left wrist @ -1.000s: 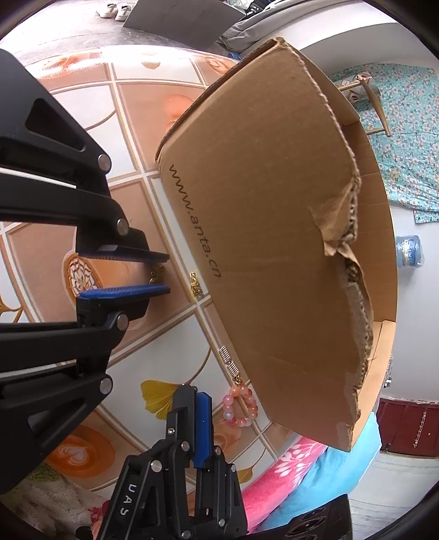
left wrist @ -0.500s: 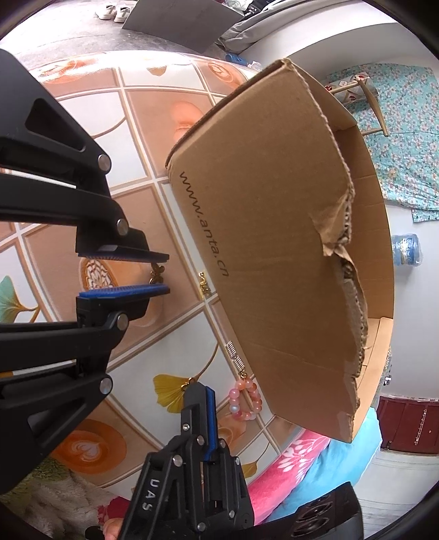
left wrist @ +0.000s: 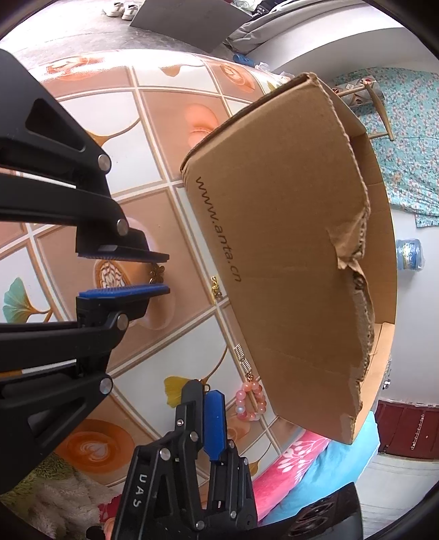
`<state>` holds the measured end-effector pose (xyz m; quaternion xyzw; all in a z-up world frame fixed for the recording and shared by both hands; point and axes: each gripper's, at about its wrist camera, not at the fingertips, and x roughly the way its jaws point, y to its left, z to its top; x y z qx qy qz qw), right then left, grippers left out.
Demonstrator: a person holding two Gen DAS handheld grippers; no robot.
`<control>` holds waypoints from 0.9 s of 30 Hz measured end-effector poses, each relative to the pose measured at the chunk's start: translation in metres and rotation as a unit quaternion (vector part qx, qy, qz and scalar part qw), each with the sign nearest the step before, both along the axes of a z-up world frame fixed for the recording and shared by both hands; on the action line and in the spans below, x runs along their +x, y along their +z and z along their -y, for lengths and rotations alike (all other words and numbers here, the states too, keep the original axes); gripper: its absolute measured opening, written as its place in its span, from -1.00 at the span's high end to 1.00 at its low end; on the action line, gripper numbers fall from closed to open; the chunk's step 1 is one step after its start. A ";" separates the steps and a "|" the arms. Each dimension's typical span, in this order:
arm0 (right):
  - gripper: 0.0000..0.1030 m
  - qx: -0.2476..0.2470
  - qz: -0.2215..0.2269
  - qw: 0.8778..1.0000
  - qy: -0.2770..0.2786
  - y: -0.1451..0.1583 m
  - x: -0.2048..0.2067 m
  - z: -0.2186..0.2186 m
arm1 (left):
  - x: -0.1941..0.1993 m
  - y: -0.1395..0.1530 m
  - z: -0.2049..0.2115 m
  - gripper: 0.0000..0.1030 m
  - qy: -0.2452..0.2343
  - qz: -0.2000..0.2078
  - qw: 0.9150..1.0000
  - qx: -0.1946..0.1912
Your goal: Organize jewelry
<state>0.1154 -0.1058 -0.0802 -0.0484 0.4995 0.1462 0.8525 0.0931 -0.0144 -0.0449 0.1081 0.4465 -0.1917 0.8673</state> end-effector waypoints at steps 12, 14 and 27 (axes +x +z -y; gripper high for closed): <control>0.82 -0.012 0.000 1.000 -0.001 -0.004 0.002 -0.011 | -0.001 -0.002 -0.002 0.76 0.002 -0.001 1.000 -0.007; 0.82 -0.009 -0.001 1.000 -0.002 -0.005 0.001 -0.007 | -0.001 -0.002 -0.003 0.76 0.002 -0.001 1.000 -0.007; 1.00 0.016 -0.010 1.000 -0.007 0.003 -0.002 0.007 | -0.004 0.000 -0.001 0.76 -0.001 0.003 1.000 -0.007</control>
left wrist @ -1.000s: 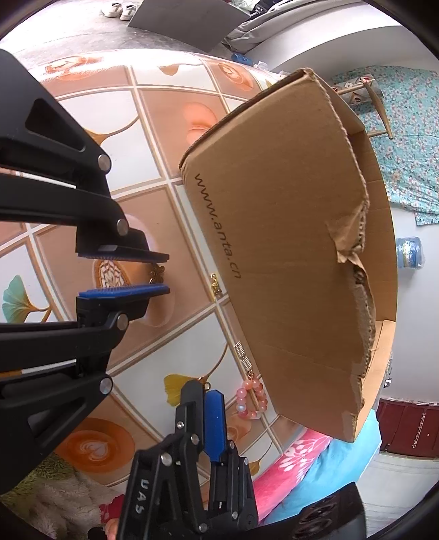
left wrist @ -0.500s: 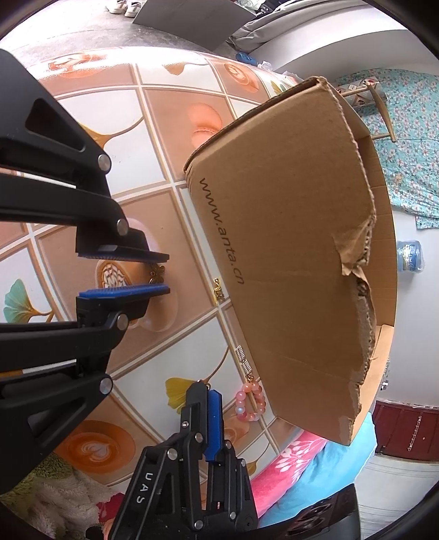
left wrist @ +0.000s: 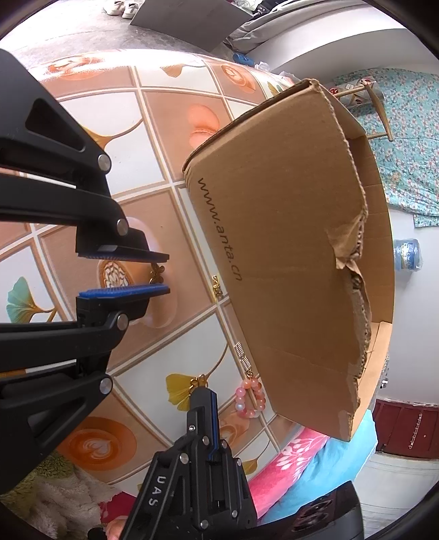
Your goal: Organize jewelry
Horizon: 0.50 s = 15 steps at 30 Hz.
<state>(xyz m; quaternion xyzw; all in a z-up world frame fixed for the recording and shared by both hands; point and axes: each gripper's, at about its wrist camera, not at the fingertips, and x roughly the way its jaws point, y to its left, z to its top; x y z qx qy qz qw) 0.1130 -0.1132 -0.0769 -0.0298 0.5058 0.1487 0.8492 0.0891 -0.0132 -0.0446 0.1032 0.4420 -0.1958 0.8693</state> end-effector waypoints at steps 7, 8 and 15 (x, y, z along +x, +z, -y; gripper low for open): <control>0.55 0.002 0.015 0.999 0.046 0.012 -0.001 0.004 | -0.001 0.000 -0.001 0.76 0.001 0.000 1.000 0.000; 0.51 0.005 0.015 0.998 0.060 0.013 0.001 0.004 | -0.001 0.001 -0.001 0.76 0.001 0.000 1.000 0.000; 0.33 -0.006 0.015 0.986 0.167 0.010 0.016 -0.001 | -0.002 0.001 -0.003 0.76 0.005 0.001 1.000 -0.003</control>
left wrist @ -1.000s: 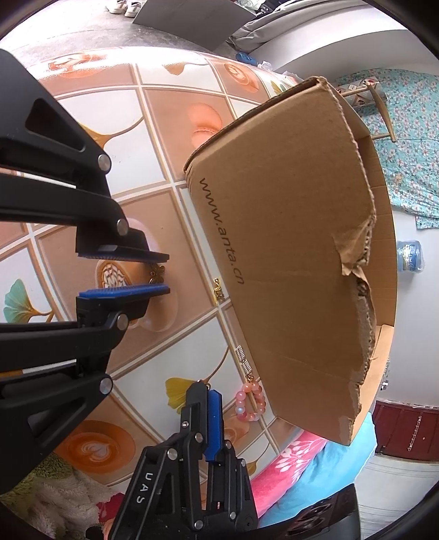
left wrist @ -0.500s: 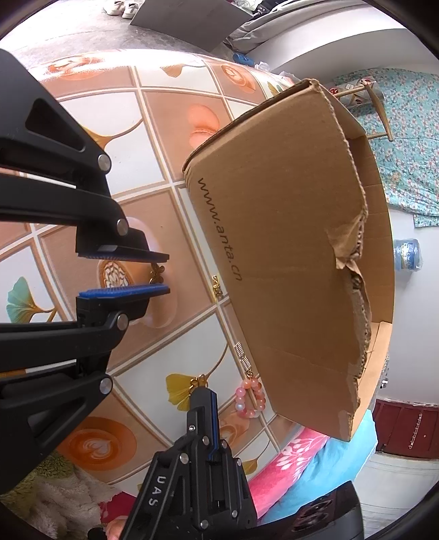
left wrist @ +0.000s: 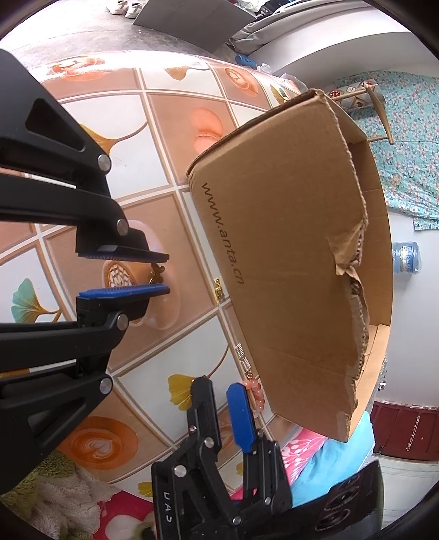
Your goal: Organize jewelry
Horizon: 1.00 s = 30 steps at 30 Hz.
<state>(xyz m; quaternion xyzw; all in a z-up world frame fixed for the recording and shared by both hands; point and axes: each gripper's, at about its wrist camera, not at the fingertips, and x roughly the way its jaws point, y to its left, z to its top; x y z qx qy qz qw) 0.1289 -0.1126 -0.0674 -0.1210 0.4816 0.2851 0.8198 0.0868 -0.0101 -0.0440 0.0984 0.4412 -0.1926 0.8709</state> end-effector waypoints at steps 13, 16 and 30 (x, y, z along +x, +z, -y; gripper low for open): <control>0.60 -0.030 -0.022 0.999 -0.010 -0.008 -0.003 -0.005 | 0.003 -0.003 -0.001 0.76 0.002 -0.004 1.000 -0.006; 0.64 -0.037 -0.019 0.999 -0.004 -0.011 -0.002 -0.016 | 0.004 -0.004 -0.001 0.76 0.002 -0.005 1.000 -0.006; 0.58 -0.071 0.016 0.995 0.065 -0.017 -0.010 -0.043 | 0.003 -0.005 -0.001 0.76 0.002 -0.005 1.000 -0.004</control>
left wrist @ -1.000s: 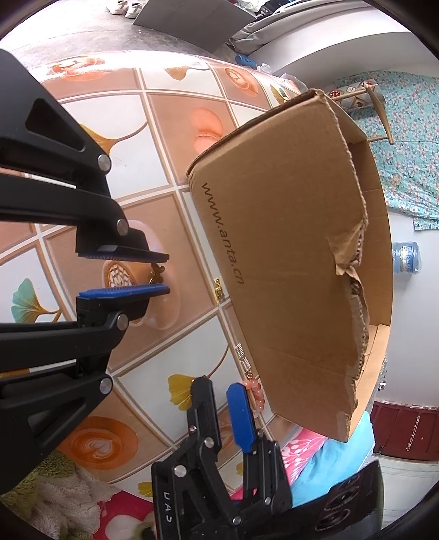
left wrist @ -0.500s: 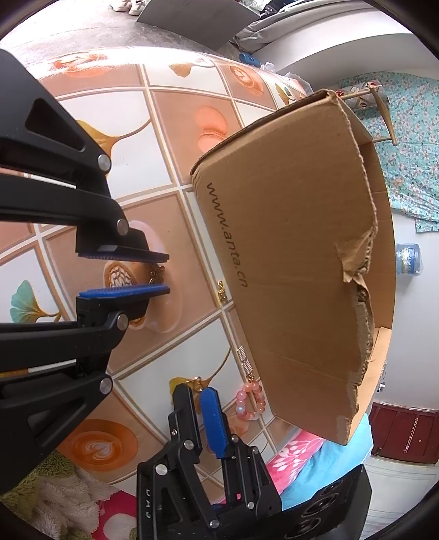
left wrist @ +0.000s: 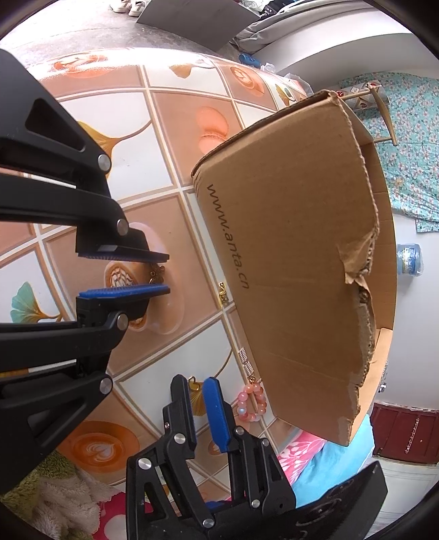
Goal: Organize jewelry
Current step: 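Carry both held gold pieces up and over the open box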
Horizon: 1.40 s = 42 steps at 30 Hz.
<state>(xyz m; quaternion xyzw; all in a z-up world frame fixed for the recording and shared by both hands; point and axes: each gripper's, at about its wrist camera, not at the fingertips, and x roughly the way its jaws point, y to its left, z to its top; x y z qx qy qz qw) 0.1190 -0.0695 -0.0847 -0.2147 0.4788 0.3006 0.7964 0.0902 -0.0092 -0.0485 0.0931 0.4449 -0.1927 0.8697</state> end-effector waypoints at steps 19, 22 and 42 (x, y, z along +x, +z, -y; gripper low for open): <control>0.74 0.046 -0.029 0.997 -0.049 0.007 -0.003 0.034 | 0.001 0.000 0.001 0.76 0.000 0.000 1.000 0.002; 0.74 0.051 -0.029 0.997 -0.058 0.012 -0.003 0.040 | 0.001 0.000 0.001 0.76 -0.001 0.001 1.000 0.002; 0.74 0.119 0.046 0.987 -0.097 0.092 -0.025 0.088 | -0.029 0.059 0.000 0.76 -0.028 0.056 0.998 0.002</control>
